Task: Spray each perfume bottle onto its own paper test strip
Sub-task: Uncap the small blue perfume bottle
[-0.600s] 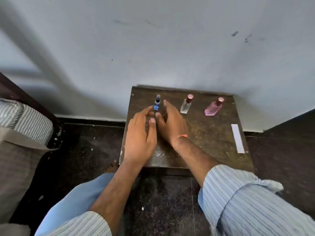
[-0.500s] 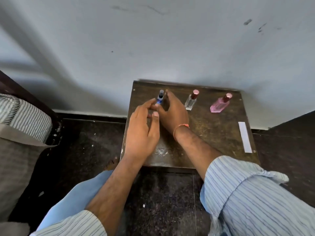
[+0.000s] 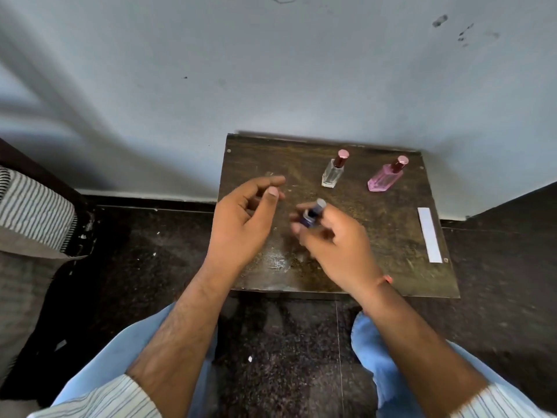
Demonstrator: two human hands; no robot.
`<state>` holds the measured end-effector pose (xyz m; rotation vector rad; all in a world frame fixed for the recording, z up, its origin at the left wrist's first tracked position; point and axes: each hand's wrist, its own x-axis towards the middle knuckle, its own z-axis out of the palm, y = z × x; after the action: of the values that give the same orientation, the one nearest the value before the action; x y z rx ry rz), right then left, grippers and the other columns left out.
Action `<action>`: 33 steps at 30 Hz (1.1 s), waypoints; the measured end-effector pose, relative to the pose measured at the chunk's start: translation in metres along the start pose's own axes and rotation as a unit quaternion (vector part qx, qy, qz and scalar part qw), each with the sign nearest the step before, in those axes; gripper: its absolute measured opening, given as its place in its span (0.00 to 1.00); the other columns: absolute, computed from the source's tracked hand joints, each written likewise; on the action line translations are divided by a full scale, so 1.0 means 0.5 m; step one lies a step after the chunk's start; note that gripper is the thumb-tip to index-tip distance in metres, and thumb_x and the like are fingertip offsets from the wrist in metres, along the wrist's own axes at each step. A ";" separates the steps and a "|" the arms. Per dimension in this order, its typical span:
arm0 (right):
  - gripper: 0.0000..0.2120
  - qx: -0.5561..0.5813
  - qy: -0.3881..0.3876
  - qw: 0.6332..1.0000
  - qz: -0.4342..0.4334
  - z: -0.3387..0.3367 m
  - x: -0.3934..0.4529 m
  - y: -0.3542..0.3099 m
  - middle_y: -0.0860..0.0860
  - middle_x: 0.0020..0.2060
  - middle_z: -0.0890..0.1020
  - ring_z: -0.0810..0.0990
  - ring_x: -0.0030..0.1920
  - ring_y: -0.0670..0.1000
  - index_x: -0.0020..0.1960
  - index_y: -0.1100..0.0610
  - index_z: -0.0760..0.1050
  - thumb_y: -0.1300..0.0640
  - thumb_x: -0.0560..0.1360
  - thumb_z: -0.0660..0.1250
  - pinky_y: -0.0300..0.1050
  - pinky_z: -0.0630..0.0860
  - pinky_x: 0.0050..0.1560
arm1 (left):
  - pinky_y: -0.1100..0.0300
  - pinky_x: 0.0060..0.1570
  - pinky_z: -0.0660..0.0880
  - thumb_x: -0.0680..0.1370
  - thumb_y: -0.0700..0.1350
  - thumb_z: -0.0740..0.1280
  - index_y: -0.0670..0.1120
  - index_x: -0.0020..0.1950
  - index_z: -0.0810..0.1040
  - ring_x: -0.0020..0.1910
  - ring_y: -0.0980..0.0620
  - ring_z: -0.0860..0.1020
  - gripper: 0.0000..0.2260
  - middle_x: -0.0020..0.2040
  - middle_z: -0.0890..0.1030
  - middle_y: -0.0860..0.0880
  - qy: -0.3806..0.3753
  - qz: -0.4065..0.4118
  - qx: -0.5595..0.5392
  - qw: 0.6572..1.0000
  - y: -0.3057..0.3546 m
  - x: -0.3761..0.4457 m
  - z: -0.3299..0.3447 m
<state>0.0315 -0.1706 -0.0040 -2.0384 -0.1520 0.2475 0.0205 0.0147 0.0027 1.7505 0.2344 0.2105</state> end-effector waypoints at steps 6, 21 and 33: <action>0.12 0.102 -0.007 0.993 0.060 -0.040 -0.079 0.048 0.44 0.54 0.91 0.89 0.54 0.42 0.58 0.52 0.77 0.59 0.79 0.78 0.42 0.83 0.58 | 0.57 0.48 0.82 0.85 0.40 0.69 0.48 0.65 0.87 0.43 0.53 0.84 0.11 0.53 0.90 0.50 -0.161 -0.024 -0.019 0.986 -0.019 -0.006 0.021; 0.11 0.086 -0.057 0.995 0.002 -0.084 -0.017 0.109 0.45 0.47 0.90 0.89 0.47 0.48 0.62 0.50 0.87 0.55 0.80 0.78 0.56 0.86 0.53 | 0.71 0.41 0.74 0.85 0.42 0.67 0.42 0.67 0.85 0.39 0.59 0.80 0.13 0.43 0.86 0.56 -0.203 -0.042 -0.042 0.977 -0.038 -0.005 0.081; 0.15 0.070 -0.064 0.995 -0.006 -0.063 -0.027 0.128 0.46 0.47 0.90 0.88 0.47 0.47 0.62 0.52 0.88 0.47 0.78 0.76 0.53 0.85 0.53 | 0.65 0.39 0.73 0.85 0.47 0.66 0.44 0.65 0.85 0.38 0.57 0.79 0.13 0.39 0.84 0.57 -0.225 -0.036 -0.032 0.973 -0.041 -0.019 0.062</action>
<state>0.0260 -0.2301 -0.0451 -1.8826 -0.2216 0.3715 0.0187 -0.0134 -0.0234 1.6737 -0.0397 -0.2305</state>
